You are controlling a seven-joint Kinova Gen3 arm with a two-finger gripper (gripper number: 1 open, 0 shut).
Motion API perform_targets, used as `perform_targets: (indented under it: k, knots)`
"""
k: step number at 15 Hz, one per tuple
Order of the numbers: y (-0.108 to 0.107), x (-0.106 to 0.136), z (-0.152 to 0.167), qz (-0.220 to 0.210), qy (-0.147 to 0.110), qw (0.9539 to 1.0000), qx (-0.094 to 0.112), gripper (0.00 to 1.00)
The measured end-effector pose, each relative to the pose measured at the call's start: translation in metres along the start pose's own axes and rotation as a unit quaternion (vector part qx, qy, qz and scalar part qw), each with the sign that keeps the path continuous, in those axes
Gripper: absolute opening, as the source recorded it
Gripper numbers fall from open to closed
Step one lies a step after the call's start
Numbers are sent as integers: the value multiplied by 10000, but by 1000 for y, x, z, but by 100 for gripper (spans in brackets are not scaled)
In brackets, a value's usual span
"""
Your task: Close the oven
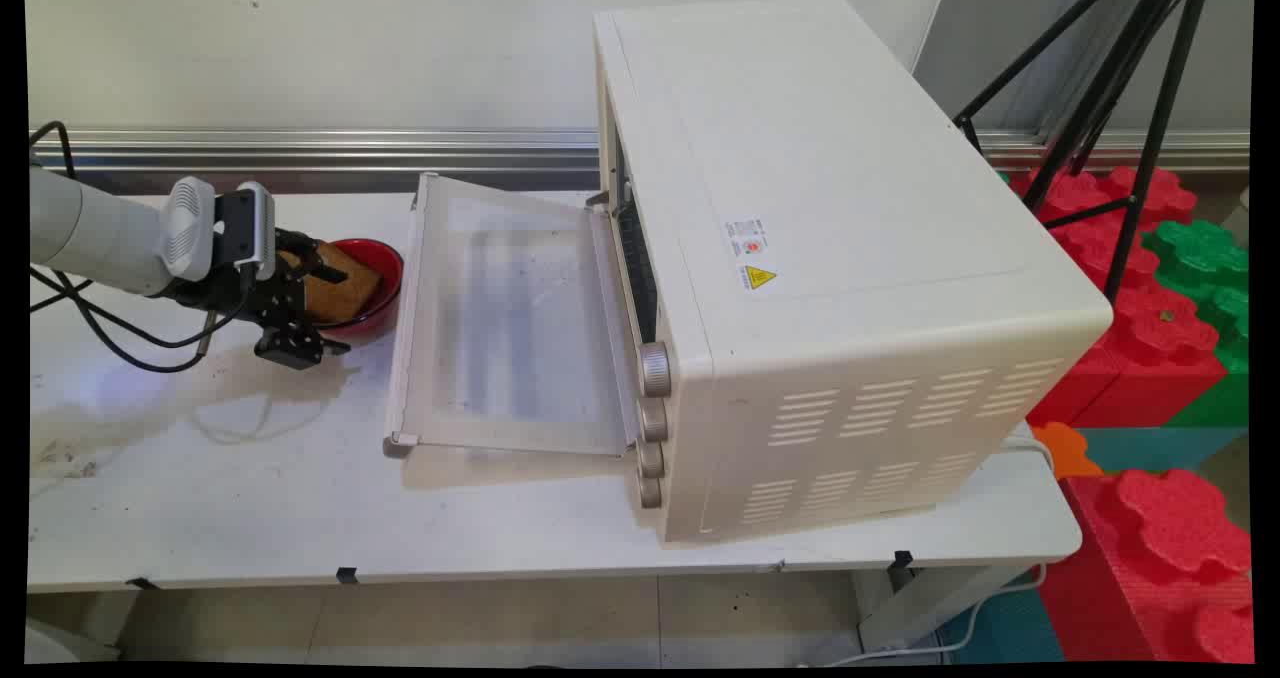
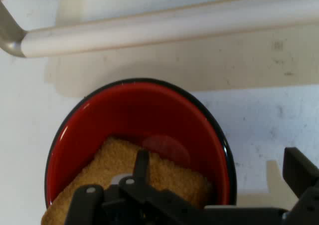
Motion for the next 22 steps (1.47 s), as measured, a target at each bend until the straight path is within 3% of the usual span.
perform_targets:
  k: [14,22]
  knots:
    - [-1,37,-52,-149,503,9986,-55,100]
    - [-9,45,-49,-327,620,9975,-104,100]
